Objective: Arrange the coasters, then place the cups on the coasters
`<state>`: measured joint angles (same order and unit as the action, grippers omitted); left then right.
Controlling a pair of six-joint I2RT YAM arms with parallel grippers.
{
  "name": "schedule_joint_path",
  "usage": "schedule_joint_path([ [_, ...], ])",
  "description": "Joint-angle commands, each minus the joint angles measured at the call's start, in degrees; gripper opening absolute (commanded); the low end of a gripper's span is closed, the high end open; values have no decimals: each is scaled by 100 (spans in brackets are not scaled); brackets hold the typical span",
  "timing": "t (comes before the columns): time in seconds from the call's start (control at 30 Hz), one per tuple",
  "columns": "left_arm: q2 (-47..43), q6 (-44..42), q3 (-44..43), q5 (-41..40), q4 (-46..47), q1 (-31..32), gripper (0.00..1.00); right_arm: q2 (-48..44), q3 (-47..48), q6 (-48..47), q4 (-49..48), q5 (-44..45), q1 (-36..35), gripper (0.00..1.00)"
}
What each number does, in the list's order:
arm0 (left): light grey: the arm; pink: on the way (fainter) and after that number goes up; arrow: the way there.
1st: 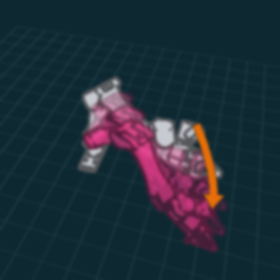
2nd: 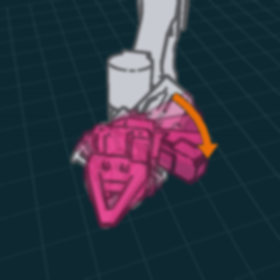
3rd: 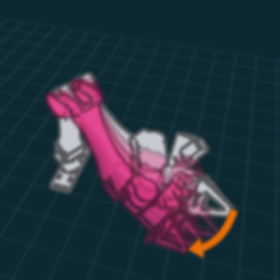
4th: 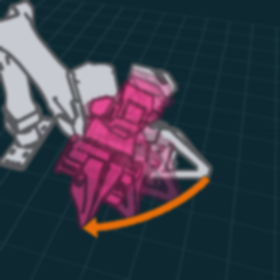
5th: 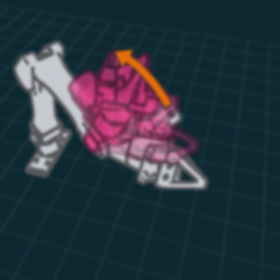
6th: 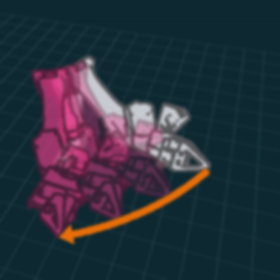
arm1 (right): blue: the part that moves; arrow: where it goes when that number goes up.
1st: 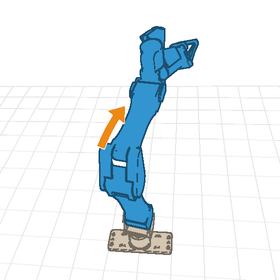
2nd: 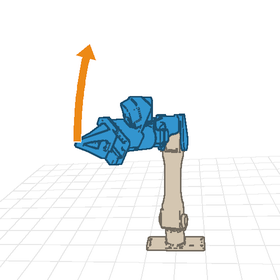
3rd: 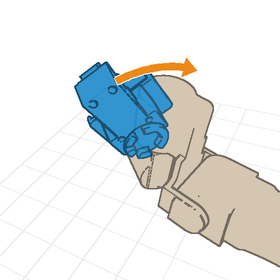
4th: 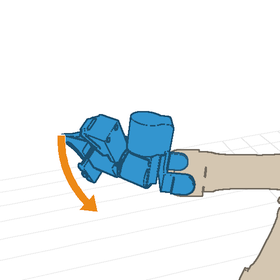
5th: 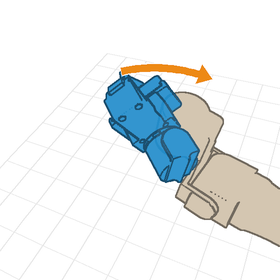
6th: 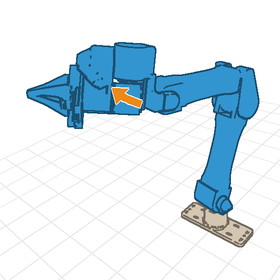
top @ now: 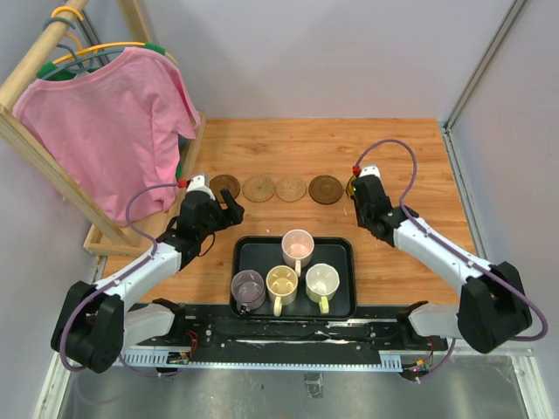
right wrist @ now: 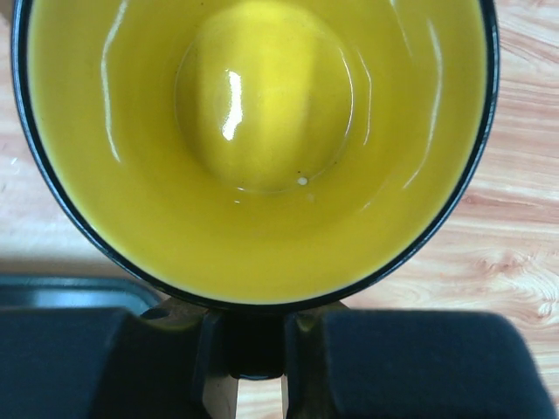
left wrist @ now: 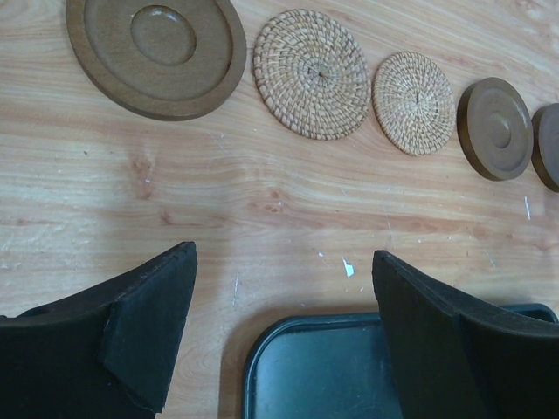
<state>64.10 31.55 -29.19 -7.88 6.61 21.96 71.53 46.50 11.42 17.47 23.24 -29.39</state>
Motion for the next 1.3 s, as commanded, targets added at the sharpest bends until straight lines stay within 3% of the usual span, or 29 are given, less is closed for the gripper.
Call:
schedule_joint_path([
  [0.0, 131, 5, -204, -131, 318, 31, 85, 551, 523, -115, -586, -234, 566, 1],
  [0.6, 601, -88, -368, -47, 517, 29, 85, 1931, 1225, -93, -1206, -949, 1425, 1],
  [1.27, 787, -96, -443, 23, 498, 36, 85, 2401, 1232, -157, -1561, -965, 1588, 1],
])
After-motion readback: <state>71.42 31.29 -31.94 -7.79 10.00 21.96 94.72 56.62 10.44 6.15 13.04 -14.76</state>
